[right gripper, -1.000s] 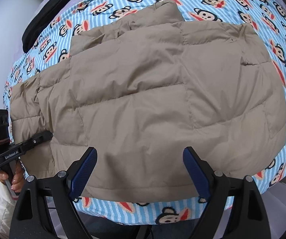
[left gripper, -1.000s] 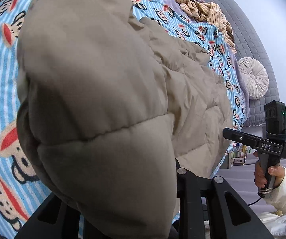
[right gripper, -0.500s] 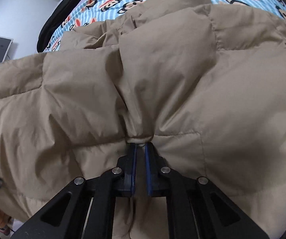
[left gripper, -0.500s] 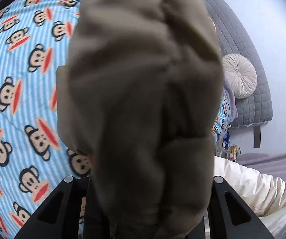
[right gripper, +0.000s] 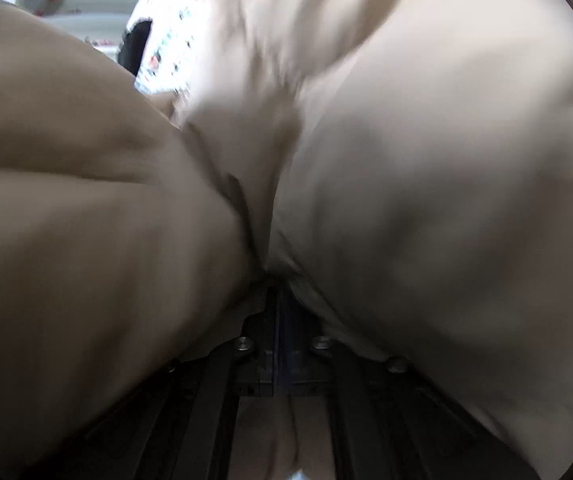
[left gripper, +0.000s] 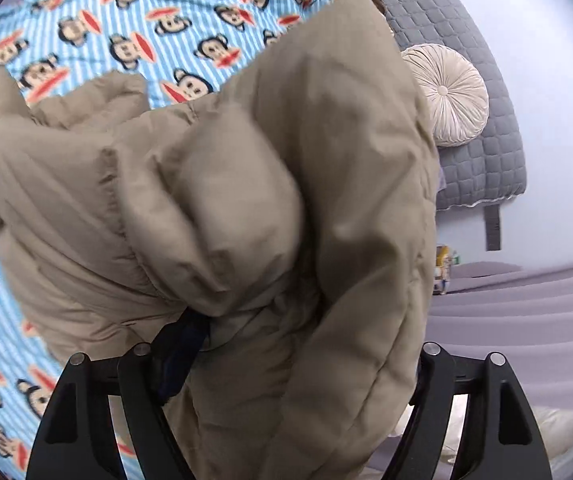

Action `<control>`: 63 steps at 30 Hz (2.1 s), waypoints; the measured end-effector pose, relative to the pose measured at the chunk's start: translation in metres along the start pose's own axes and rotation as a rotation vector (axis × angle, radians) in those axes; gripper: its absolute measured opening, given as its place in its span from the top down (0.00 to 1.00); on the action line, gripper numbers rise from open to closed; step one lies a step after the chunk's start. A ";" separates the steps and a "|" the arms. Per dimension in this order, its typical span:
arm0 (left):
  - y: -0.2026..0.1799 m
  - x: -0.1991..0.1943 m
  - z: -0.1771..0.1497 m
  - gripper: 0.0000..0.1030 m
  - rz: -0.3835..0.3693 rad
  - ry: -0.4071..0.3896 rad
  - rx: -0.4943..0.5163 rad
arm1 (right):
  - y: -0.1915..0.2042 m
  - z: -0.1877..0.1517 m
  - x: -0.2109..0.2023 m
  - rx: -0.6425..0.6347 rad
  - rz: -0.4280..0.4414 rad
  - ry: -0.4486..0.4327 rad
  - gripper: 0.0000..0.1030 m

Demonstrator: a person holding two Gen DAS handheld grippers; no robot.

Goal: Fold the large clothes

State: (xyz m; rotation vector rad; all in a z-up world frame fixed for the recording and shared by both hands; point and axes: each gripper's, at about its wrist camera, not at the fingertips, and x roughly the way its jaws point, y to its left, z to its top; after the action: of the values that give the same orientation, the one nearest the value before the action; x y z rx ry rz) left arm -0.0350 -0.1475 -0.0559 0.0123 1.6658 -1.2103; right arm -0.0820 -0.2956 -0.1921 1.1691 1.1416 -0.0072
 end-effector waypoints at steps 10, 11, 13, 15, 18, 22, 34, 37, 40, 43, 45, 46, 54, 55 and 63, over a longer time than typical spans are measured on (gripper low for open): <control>-0.031 0.092 0.040 0.24 0.163 0.007 0.103 | -0.030 -0.095 -0.137 0.017 -0.219 -0.223 0.28; -0.032 0.095 0.041 0.24 0.183 0.009 0.123 | -0.024 -0.107 -0.142 -0.003 -0.207 -0.235 0.27; -0.043 0.109 0.047 0.24 0.217 0.015 0.161 | -0.009 -0.126 -0.146 -0.050 -0.153 -0.251 0.16; -0.051 0.117 0.058 0.24 0.259 0.011 0.202 | 0.004 -0.137 -0.140 -0.081 -0.106 -0.238 0.12; -0.065 0.105 0.063 0.24 0.309 -0.069 0.270 | 0.019 -0.128 -0.116 -0.097 -0.080 -0.219 0.05; -0.074 0.047 0.049 0.24 0.467 -0.280 0.343 | 0.037 -0.101 -0.091 -0.091 -0.183 -0.266 0.06; 0.039 0.040 0.066 0.24 0.702 -0.320 0.114 | 0.004 -0.090 -0.115 -0.124 -0.411 -0.338 0.84; 0.018 0.067 0.078 0.24 0.726 -0.325 0.174 | -0.016 -0.092 -0.123 -0.067 -0.409 -0.355 0.84; 0.002 0.089 0.087 0.24 0.742 -0.307 0.211 | -0.045 -0.088 -0.130 0.011 -0.374 -0.376 0.84; -0.011 0.107 0.092 0.24 0.774 -0.287 0.237 | -0.077 -0.084 -0.134 0.094 -0.316 -0.380 0.83; -0.015 0.117 0.095 0.24 0.797 -0.284 0.252 | -0.093 -0.081 -0.130 0.106 -0.307 -0.370 0.81; -0.017 0.123 0.096 0.22 0.814 -0.281 0.262 | -0.101 -0.077 -0.127 0.113 -0.296 -0.357 0.78; -0.013 0.126 0.099 0.20 0.840 -0.265 0.235 | -0.098 -0.079 -0.183 0.120 -0.320 -0.337 0.62; -0.013 0.125 0.099 0.20 0.843 -0.264 0.229 | -0.096 -0.079 -0.192 0.108 -0.319 -0.353 0.62; -0.017 0.112 0.093 0.20 0.881 -0.273 0.144 | -0.063 -0.048 -0.166 -0.109 -0.287 -0.203 0.62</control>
State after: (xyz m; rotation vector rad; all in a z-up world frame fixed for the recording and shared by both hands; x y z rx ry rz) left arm -0.0306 -0.2786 -0.1214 0.5840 1.1176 -0.6083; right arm -0.2288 -0.3779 -0.1177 0.8793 1.1059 -0.2748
